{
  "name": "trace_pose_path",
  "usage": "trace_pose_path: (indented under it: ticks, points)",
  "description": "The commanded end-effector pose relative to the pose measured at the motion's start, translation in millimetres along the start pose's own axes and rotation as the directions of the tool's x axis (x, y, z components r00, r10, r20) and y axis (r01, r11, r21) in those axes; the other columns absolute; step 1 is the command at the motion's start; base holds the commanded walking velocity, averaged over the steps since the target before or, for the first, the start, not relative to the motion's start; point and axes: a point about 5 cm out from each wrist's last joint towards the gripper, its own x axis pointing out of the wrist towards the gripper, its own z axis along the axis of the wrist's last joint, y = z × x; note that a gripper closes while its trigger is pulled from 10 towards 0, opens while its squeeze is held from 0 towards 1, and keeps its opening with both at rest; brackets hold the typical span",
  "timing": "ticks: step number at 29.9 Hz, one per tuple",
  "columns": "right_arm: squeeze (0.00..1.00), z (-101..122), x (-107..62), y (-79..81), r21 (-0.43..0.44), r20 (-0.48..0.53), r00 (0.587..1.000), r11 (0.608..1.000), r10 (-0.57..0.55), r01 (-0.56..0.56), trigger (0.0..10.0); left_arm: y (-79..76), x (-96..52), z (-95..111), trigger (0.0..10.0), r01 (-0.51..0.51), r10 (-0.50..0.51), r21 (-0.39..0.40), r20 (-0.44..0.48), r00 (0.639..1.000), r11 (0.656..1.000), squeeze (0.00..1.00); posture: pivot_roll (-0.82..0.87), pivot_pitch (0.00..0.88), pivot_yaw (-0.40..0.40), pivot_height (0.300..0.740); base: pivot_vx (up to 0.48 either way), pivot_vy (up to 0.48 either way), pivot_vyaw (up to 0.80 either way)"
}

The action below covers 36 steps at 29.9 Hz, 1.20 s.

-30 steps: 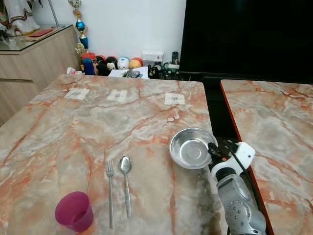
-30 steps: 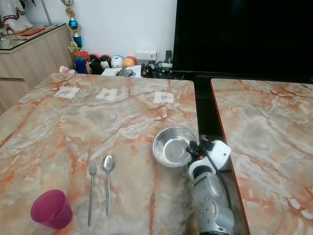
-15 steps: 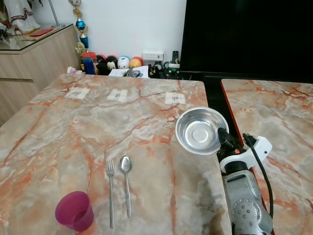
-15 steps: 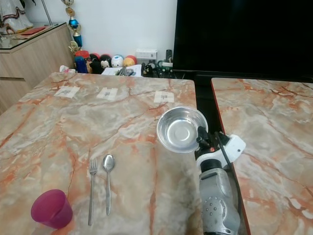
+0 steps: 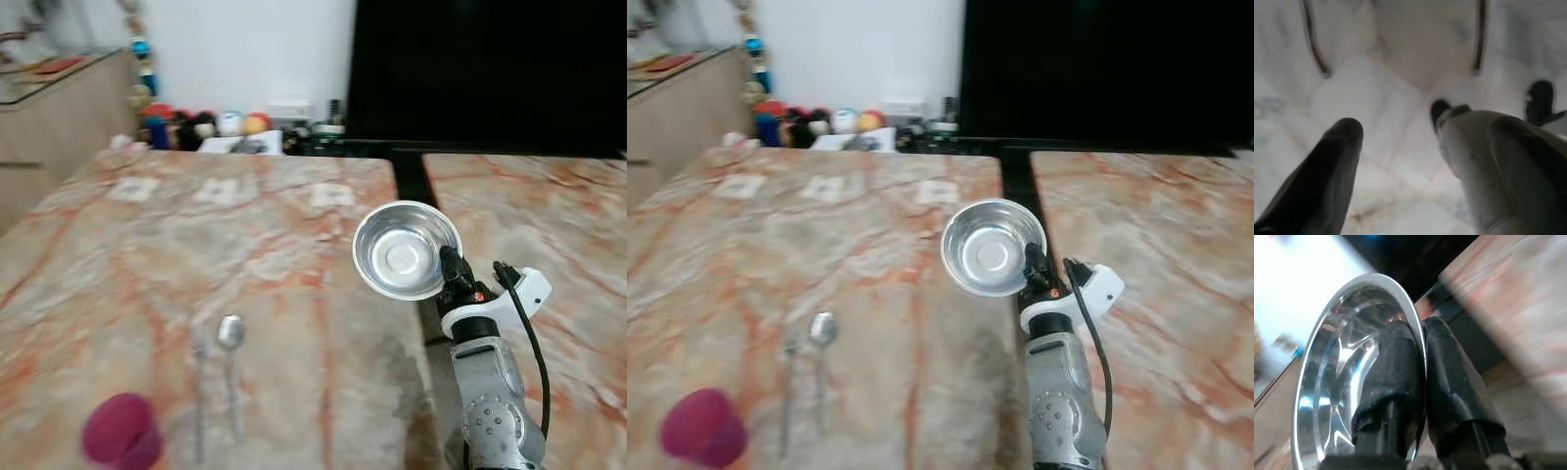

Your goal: Setting the table

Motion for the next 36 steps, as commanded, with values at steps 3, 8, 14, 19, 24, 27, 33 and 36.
trace_pose_path:
  ticks: [3, 8, 14, 19, 24, 27, 33, 36]
  points:
    - [0.00, -15.8, -10.3, 6.5, 0.042, -0.018, 1.000, 0.999, 0.001, 0.000, 10.0, -11.8, -4.4, -21.3, 10.0, 0.043, -0.043, -0.003, -0.083, 0.996, 0.999, 0.00, 0.00, 0.000, -0.029, 0.740, 0.000, -0.480, 0.00]
    - [0.00, -16.8, -9.9, 8.9, 0.038, -0.019, 1.000, 0.999, 0.012, -0.011, 10.0, -11.7, -4.4, -21.2, 10.0, 0.045, -0.045, 0.003, -0.082, 0.996, 0.999, 0.00, 0.00, 0.000, -0.027, 0.740, 0.000, -0.480, 0.00]
    - [0.00, -18.2, -11.6, 9.5, 0.035, -0.020, 1.000, 0.999, 0.016, -0.015, 10.0, -11.1, -4.6, -21.8, 10.0, 0.048, -0.047, 0.012, -0.084, 0.995, 0.999, 0.00, 0.00, 0.000, -0.026, 0.740, 0.000, -0.480, 0.00]
    - [0.00, -18.6, -12.4, 10.0, 0.033, -0.018, 1.000, 0.999, 0.018, -0.017, 10.0, -10.7, -4.6, -22.0, 10.0, 0.050, -0.049, 0.018, -0.085, 0.995, 0.999, 0.00, 0.00, 0.000, -0.024, 0.740, 0.000, -0.480, 0.00]
    - [0.00, -18.7, -13.4, 10.4, 0.026, -0.019, 1.000, 1.000, 0.017, -0.017, 10.0, -10.3, -4.6, -22.0, 10.0, 0.053, -0.050, 0.025, -0.085, 0.995, 0.998, 0.00, 0.00, 0.000, -0.022, 0.740, 0.000, -0.480, 0.00]
    - [0.00, -19.0, -13.8, 10.1, 0.022, -0.021, 1.000, 1.000, 0.014, -0.014, 10.0, -10.1, -4.6, -21.7, 10.0, 0.053, -0.051, 0.026, -0.084, 0.995, 0.998, 0.00, 0.00, 0.000, -0.024, 0.740, 0.000, -0.480, 0.00]
    - [0.00, -15.8, -18.2, 6.3, 0.010, -0.008, 1.000, 1.000, -0.003, 0.003, 10.0, -10.2, -4.5, -21.2, 10.0, 0.055, -0.053, 0.022, -0.081, 0.995, 0.998, 0.00, -0.01, 0.000, -0.026, 0.740, 0.000, -0.423, 0.00]
    - [0.00, -13.8, -20.8, 5.1, -0.007, -0.001, 1.000, 1.000, -0.013, 0.013, 10.0, -10.2, -4.4, -21.2, 10.0, 0.056, -0.054, 0.019, -0.082, 0.995, 0.998, 0.00, -0.01, 0.000, -0.024, 0.740, 0.000, -0.236, 0.00]
